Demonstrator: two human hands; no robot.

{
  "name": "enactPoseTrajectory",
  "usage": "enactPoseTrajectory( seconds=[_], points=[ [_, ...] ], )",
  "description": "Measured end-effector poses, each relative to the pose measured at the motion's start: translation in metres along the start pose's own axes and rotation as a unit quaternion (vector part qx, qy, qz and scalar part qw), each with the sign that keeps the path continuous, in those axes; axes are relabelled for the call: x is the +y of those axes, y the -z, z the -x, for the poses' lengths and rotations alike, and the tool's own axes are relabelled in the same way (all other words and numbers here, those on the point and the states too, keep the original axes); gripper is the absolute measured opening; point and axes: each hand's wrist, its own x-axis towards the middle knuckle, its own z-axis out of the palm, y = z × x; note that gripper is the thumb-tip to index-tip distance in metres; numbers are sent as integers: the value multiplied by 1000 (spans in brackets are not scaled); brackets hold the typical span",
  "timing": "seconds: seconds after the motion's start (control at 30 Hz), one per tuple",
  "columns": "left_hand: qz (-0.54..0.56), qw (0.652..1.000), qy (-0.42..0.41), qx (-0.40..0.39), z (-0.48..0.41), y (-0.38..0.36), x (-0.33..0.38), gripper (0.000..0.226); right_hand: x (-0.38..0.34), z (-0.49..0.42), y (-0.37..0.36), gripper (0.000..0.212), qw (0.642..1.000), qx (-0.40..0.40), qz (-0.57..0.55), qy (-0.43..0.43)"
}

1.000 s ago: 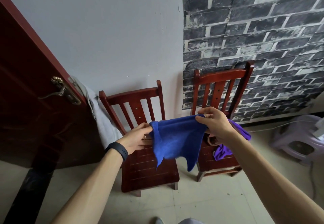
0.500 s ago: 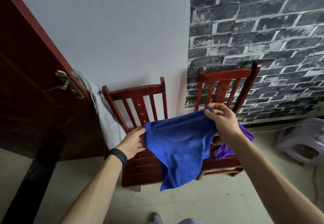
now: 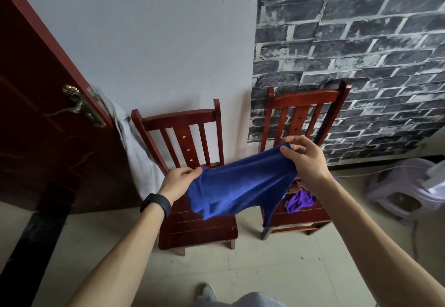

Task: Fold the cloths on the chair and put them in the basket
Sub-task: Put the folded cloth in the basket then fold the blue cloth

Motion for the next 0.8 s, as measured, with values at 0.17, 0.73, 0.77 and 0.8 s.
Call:
enactPoseTrajectory(
  seconds=[0.17,0.73,0.77,0.8],
  points=[
    [277,956,96,17,5,16,7,13,29,-11,28,20,996,44,55,-59],
    [237,961,112,84,13,18,-12,16,135,-1,36,35,866,-144,7,-478],
    [213,966,104,102,14,20,-15,20,132,2,32,28,878,-136,18,-458],
    [191,970,95,117,15,21,-18,25,128,4,28,15,897,-116,21,-426]
  ],
)
